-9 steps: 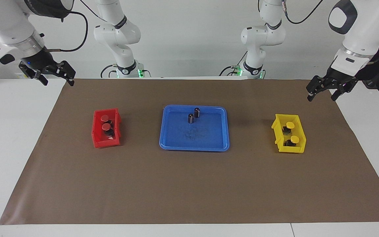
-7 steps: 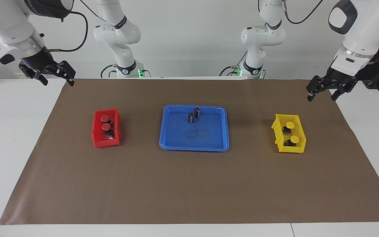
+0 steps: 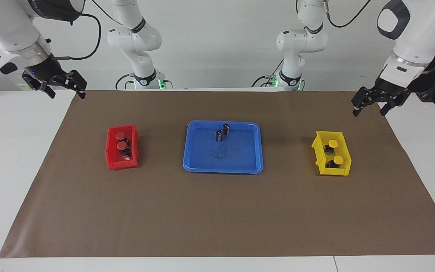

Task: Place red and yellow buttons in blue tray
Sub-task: 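Move the right gripper toward the red caddy, then lower the right gripper and grasp a red button in the caddy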

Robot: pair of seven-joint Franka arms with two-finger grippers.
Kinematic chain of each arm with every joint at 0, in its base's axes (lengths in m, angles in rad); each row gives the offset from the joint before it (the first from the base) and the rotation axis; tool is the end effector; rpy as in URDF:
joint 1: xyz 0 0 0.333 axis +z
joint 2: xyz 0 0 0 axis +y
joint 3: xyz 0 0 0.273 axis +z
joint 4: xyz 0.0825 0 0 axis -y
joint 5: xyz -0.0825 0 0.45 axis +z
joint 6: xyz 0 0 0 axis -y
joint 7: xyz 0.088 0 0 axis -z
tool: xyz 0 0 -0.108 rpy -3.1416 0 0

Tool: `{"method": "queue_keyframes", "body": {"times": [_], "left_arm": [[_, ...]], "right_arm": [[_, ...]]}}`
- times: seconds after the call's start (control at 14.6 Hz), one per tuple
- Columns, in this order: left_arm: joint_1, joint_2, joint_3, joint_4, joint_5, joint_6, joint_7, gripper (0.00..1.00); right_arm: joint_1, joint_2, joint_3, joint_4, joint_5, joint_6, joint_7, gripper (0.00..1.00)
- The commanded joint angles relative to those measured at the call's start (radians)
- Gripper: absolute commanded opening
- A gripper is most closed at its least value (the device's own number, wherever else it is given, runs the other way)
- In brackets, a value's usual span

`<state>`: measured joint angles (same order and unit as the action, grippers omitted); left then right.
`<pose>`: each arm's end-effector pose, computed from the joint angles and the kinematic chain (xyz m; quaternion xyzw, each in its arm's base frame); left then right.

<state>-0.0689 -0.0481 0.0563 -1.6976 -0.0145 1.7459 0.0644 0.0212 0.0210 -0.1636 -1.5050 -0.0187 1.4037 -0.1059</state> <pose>0.6223 -0.0086 0.5575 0.9981 -0.0375 0.0483 0.0073 0.6018 -0.0877 0.5890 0.9979 -0.0193 -0.0619 0.0034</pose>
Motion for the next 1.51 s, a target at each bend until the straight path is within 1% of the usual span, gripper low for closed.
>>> {"method": "queue_keyframes", "body": {"times": [0.0,0.21,0.34,0.41,0.62,0.82,0.96,1.03,1.16,1.3,1.44], "left_arm": [[0.006,-0.001,-0.003,-0.005,0.016,0.007,0.009,1.00],[0.006,-0.002,-0.003,-0.005,0.016,0.006,0.009,1.00],[0.006,-0.001,-0.003,-0.005,0.016,0.006,0.009,1.00],[0.004,-0.002,-0.003,-0.005,0.016,0.006,0.009,1.00],[0.006,-0.001,-0.003,-0.005,0.016,0.006,0.009,1.00],[0.008,-0.001,-0.001,-0.005,0.016,0.009,0.009,1.00],[0.014,-0.001,-0.003,-0.005,0.016,0.007,0.009,1.00],[0.014,-0.001,-0.003,-0.005,0.016,0.007,0.009,1.00],[0.015,-0.002,-0.003,-0.005,0.016,0.006,0.009,1.00],[0.015,-0.001,-0.001,-0.005,0.016,0.007,0.009,1.00],[0.015,-0.001,-0.003,-0.005,0.016,0.006,0.009,1.00]], "right_arm": [[0.005,-0.026,0.003,-0.038,0.014,0.033,0.006,1.00],[0.006,-0.009,0.019,-0.026,0.016,0.086,0.012,1.00],[0.032,0.003,0.038,-0.069,0.017,0.148,0.040,1.00],[0.037,0.005,0.039,-0.130,0.022,0.211,0.061,1.00],[0.060,0.000,0.039,-0.301,0.089,0.409,0.068,1.00],[0.075,-0.004,0.039,-0.453,0.091,0.564,0.054,0.83],[0.074,-0.007,0.039,-0.533,0.091,0.650,0.011,0.74],[0.075,-0.013,0.039,-0.575,0.091,0.696,-0.013,0.71],[0.074,-0.009,0.039,-0.627,0.091,0.760,-0.018,0.66],[0.074,-0.001,0.039,-0.661,0.091,0.819,-0.021,0.65],[0.074,-0.001,0.039,-0.681,0.091,0.836,-0.034,0.65]]}}
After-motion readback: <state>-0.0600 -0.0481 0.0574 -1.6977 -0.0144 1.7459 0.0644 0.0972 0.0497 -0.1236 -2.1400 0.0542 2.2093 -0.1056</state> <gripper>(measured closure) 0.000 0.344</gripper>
